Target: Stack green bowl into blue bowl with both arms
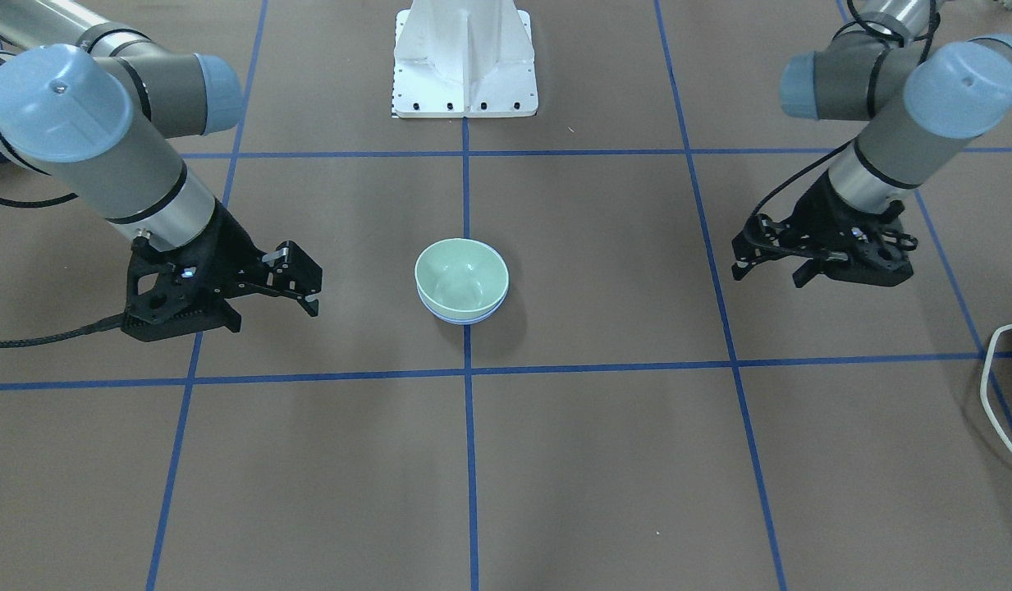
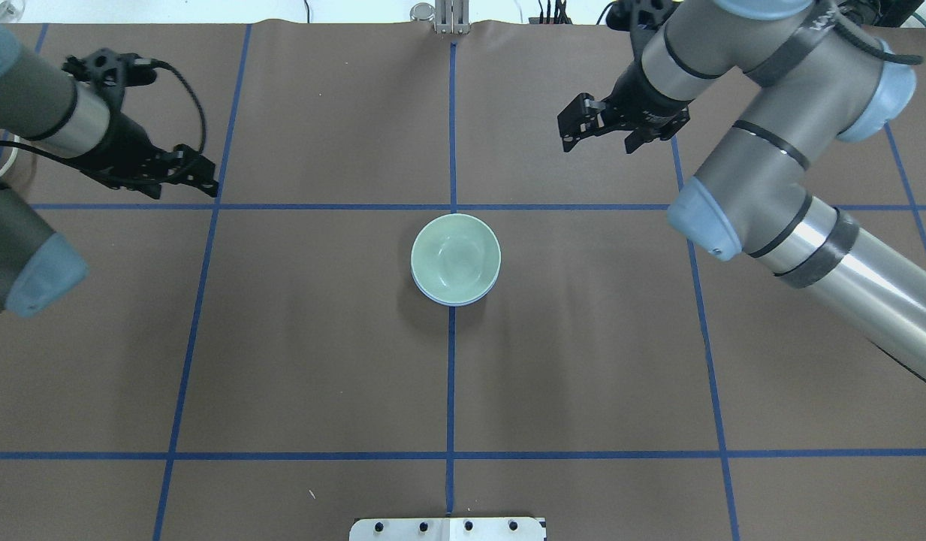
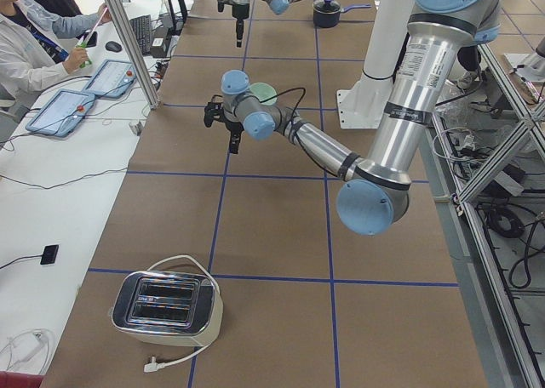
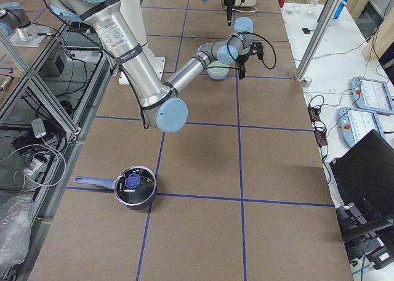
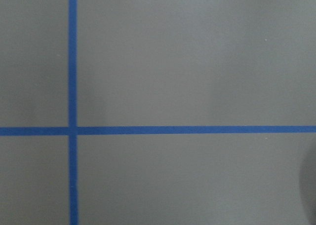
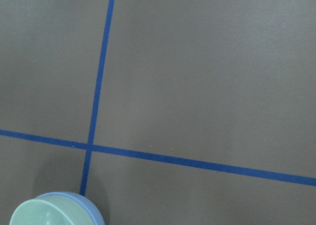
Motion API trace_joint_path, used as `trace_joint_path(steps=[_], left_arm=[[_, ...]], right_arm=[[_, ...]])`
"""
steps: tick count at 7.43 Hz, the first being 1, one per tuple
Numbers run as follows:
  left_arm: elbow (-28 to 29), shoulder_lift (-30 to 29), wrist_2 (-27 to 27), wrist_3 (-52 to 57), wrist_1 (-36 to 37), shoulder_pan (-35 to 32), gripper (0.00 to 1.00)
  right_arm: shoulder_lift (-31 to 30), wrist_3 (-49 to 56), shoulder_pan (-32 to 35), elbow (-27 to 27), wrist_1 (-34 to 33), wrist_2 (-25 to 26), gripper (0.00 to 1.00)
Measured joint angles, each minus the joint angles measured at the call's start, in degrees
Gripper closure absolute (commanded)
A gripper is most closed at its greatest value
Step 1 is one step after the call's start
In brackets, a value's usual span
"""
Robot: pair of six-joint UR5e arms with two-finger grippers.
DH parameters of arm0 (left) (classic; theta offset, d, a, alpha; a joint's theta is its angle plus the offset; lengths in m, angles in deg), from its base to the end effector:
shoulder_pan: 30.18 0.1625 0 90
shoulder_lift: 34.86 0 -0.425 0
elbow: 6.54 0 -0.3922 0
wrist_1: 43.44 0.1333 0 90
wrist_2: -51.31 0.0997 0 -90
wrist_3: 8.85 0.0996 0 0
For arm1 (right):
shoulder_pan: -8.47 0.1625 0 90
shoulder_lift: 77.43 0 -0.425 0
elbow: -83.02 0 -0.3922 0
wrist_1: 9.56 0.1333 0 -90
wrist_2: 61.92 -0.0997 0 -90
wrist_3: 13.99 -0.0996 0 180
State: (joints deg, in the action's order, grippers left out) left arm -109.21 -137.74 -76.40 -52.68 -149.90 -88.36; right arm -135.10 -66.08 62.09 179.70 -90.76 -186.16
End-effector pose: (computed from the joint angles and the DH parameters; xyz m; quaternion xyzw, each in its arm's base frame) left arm 0.2419 -0.5271 0.3995 0.0829 0.4463 0.0228 0.8907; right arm -0.3293 -0.5772 0.2562 0.0897 -0.4630 0.0012 0.8818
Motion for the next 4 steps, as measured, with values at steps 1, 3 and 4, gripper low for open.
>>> trace_joint_path(steps=[1,3,4], left_arm=[[-0.6,4.4,-1.4,7.3,0.4,-3.5,0.0],[-1.1,9.9,-4.3,19.4,5.4,-10.0,0.0],[-1.7,10.8,-4.7,23.9,9.5,-12.2,0.0]], right_arm=[[-2.5,0.5,1.5,1.6,0.0,0.5,0.0],[-12.6,4.0,5.4,7.8,-0.4,0.1,0.0],[-18.7,9.3,7.5,9.9,-0.5,-0.3,0.0]])
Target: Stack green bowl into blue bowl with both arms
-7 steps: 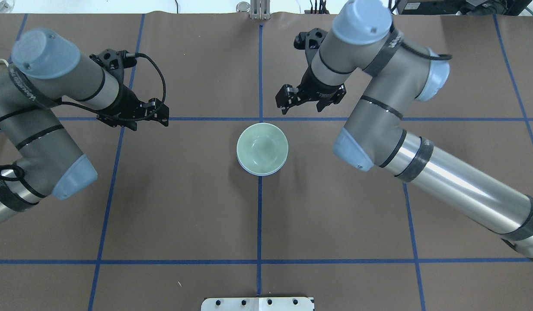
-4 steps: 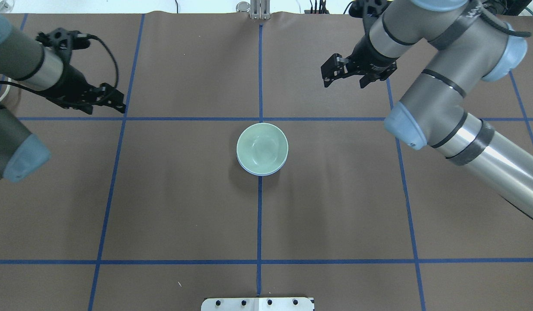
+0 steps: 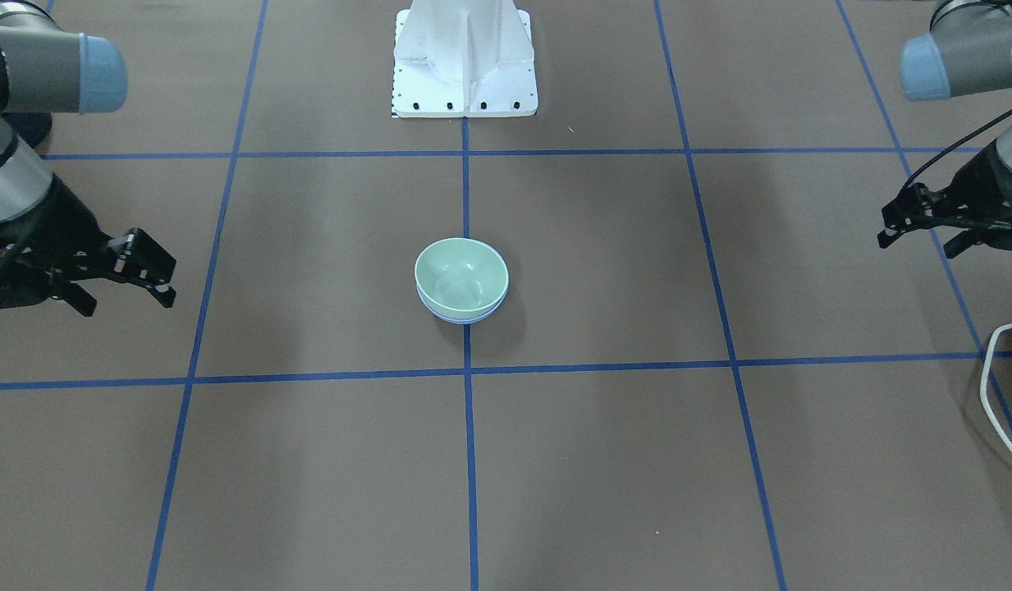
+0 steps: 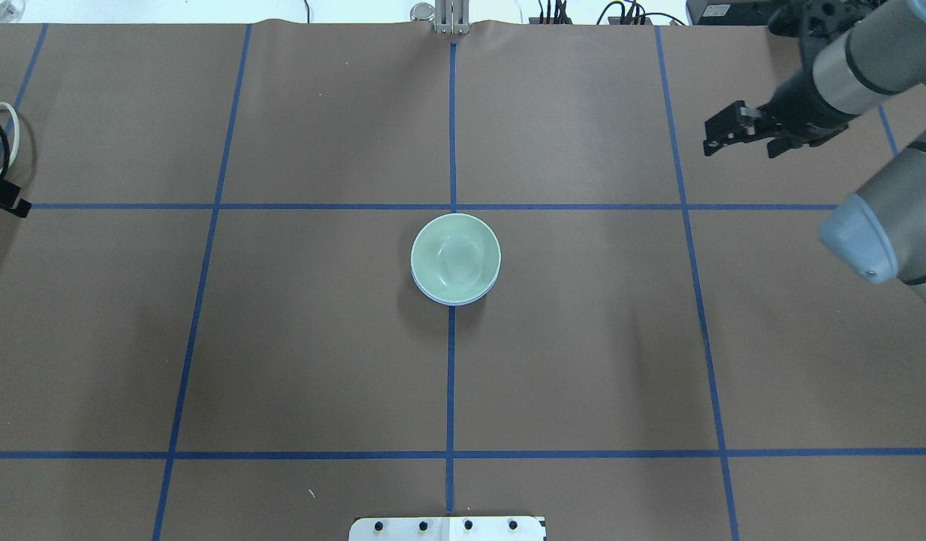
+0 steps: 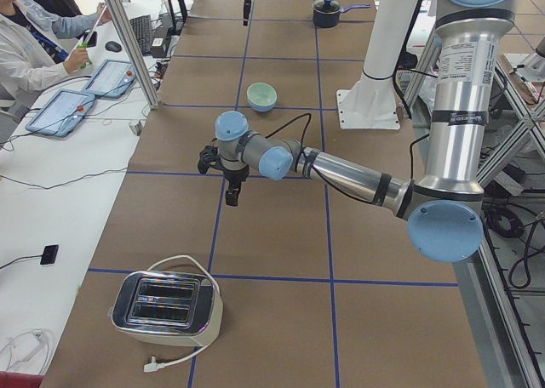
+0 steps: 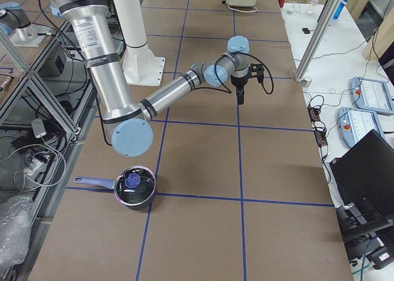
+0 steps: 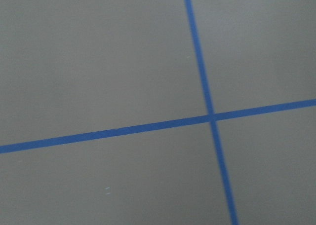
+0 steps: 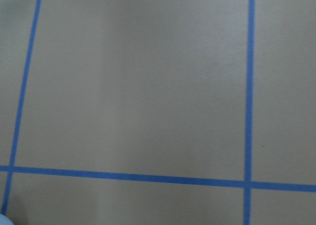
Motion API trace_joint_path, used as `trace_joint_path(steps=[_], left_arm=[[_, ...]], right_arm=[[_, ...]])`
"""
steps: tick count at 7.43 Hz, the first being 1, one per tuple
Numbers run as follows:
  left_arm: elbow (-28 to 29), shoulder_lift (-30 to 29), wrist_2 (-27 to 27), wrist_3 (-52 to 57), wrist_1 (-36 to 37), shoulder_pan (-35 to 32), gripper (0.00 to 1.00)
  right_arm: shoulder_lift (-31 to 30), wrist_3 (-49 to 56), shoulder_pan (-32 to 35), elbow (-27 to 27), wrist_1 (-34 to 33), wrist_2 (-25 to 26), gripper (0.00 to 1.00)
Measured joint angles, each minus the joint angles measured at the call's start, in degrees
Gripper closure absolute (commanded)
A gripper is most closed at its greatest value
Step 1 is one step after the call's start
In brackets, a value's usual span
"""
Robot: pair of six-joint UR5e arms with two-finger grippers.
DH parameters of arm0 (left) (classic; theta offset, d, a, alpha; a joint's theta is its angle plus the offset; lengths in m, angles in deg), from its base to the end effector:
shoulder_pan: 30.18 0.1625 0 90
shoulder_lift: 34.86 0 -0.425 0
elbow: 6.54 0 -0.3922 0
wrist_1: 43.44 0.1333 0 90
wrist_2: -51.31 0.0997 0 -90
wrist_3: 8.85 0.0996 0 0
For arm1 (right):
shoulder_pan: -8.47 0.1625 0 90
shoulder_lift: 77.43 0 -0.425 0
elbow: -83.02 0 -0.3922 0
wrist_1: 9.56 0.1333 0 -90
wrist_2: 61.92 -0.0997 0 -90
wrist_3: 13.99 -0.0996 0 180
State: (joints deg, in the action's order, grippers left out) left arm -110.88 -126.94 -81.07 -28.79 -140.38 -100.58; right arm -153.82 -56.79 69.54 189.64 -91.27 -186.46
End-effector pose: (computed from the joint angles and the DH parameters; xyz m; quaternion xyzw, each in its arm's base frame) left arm 0.1095 -0.5048 0.5044 0.0579 0.3970 0.0705 0.9133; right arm -0.2075 -0.5343 0.3802 0.0911 -0.4117 0.0116 0.9067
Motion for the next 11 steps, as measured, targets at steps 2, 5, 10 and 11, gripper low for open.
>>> trace_joint_path(steps=[2,5,10,11], left_arm=[[-1.3,0.6,-0.1,7.8,7.1,-3.6,0.0],[-1.0,2.1,0.1,20.2,14.5,-9.9,0.0],[6.4,5.2,-0.2,30.5,14.7,-16.8,0.0],[7.1,5.3,-0.3,30.8,14.6,-17.0,0.0]], right_arm=[[-10.2,12.4,6.0,1.3,-0.1,-1.8,0.0],[-18.2,23.5,14.0,-1.0,-0.3,-3.7,0.0],[-16.0,25.2,23.1,-3.1,-10.8,-5.3,0.0],[-15.7,25.2,23.6,-3.1,-11.9,-5.4,0.0]])
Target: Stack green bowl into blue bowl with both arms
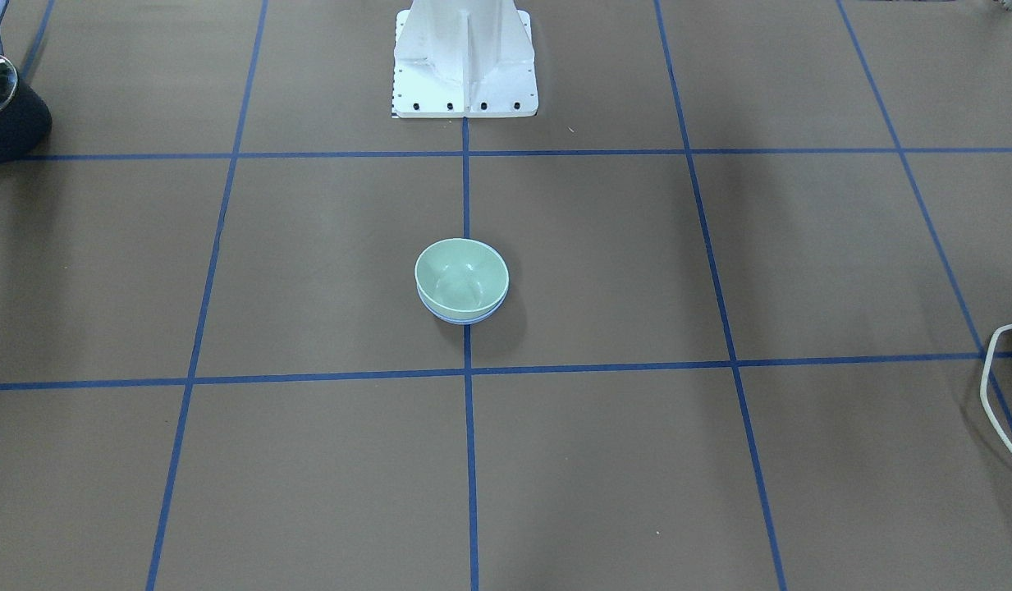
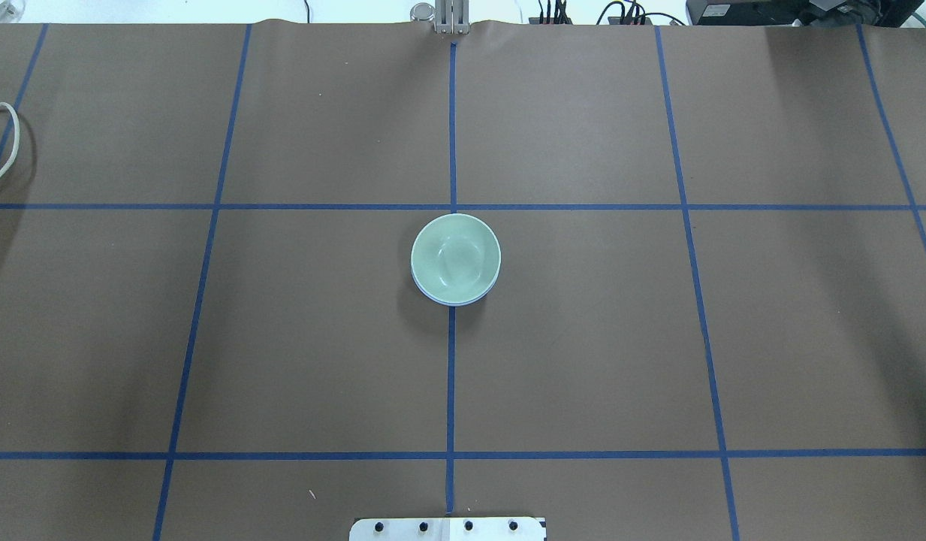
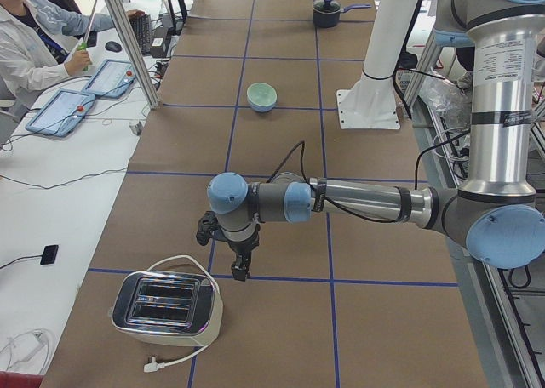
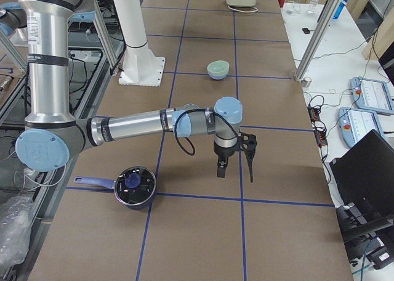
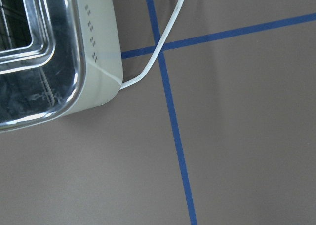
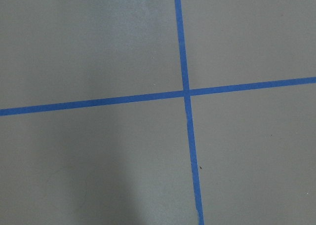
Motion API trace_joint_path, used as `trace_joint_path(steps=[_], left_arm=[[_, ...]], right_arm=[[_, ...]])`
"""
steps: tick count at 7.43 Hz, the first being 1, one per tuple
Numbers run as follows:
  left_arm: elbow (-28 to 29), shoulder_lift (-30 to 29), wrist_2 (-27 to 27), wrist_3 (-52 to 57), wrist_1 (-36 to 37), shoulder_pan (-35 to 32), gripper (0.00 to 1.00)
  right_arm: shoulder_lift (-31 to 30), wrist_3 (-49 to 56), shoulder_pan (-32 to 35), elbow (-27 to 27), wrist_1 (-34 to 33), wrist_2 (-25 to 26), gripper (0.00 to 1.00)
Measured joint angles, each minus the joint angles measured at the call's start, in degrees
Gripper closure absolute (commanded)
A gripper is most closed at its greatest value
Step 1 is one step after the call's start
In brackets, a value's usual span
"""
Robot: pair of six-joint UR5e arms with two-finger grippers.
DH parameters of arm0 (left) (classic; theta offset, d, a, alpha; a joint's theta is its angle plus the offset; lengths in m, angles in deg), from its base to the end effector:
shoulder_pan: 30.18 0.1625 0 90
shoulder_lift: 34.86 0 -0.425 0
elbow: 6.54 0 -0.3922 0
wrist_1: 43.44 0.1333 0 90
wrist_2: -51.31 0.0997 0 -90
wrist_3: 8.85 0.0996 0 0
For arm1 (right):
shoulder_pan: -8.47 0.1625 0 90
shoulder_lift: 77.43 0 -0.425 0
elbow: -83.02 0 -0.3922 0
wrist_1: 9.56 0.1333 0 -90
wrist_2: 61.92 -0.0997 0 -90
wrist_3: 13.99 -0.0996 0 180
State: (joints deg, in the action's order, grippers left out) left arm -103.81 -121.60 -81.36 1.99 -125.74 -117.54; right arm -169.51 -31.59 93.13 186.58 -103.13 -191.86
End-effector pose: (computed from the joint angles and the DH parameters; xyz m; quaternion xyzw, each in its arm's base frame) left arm -0.0445 -0.4644 0.6389 -0.0039 0.3648 0.0976 0.9259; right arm 0.0246 -0.4826 0.5711 -0.0042 -0.3468 0.0767 0.9348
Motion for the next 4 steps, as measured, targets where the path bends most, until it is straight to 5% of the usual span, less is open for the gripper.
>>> trace_joint_path(steps=[4], left_arm=[[0.5,0.1,0.0,0.1,0.0,-0.1,0.0]], right_arm=[[0.1,0.0,0.2,0.1,-0.6,0.0,0.0]])
